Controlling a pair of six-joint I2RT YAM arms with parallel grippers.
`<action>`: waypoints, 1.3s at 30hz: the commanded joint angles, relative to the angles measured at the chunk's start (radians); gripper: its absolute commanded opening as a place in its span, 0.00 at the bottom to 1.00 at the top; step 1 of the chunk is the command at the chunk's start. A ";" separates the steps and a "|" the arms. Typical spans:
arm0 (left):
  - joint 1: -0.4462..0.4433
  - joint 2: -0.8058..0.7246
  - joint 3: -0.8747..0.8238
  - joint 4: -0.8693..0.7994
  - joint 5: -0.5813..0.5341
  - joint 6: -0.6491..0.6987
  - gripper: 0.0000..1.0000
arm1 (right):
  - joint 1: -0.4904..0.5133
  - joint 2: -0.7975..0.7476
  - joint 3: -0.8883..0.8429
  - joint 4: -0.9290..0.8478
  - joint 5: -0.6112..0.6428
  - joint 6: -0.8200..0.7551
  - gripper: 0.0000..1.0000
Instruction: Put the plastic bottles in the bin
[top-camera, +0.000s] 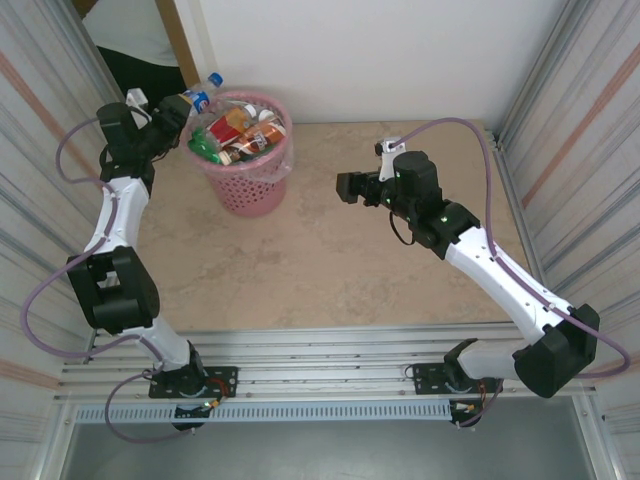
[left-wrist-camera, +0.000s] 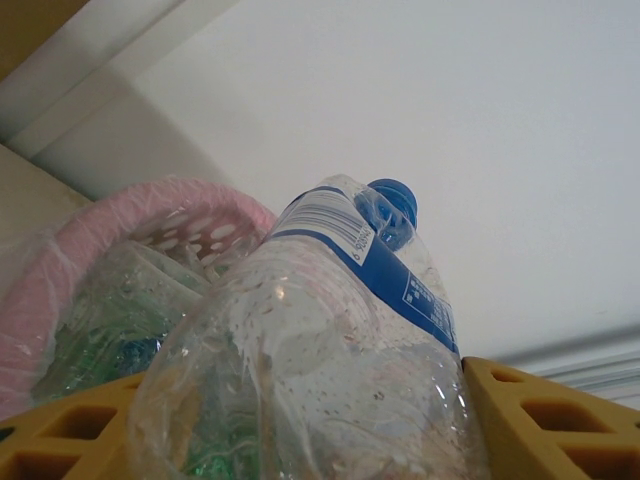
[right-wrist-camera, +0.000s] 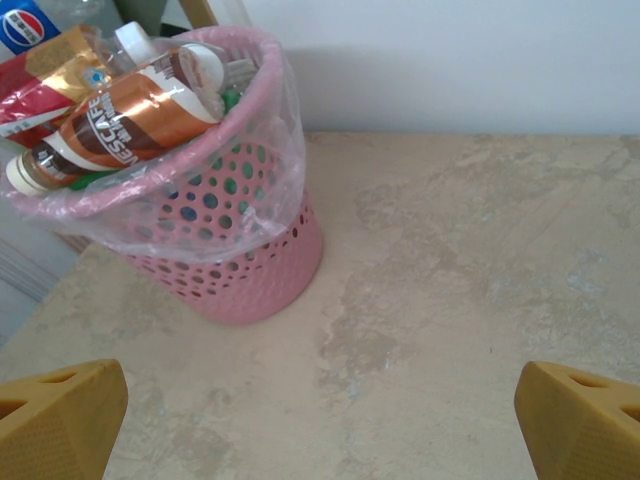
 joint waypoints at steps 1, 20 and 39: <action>0.005 -0.001 0.043 -0.037 0.064 0.034 0.44 | 0.009 0.009 0.028 0.015 0.009 0.000 0.98; 0.010 0.094 0.195 -0.312 0.190 0.241 0.75 | 0.019 0.027 0.052 0.010 0.004 -0.002 0.98; 0.010 0.020 0.208 -0.491 0.038 0.376 0.92 | 0.022 0.021 0.048 0.011 0.010 -0.010 0.98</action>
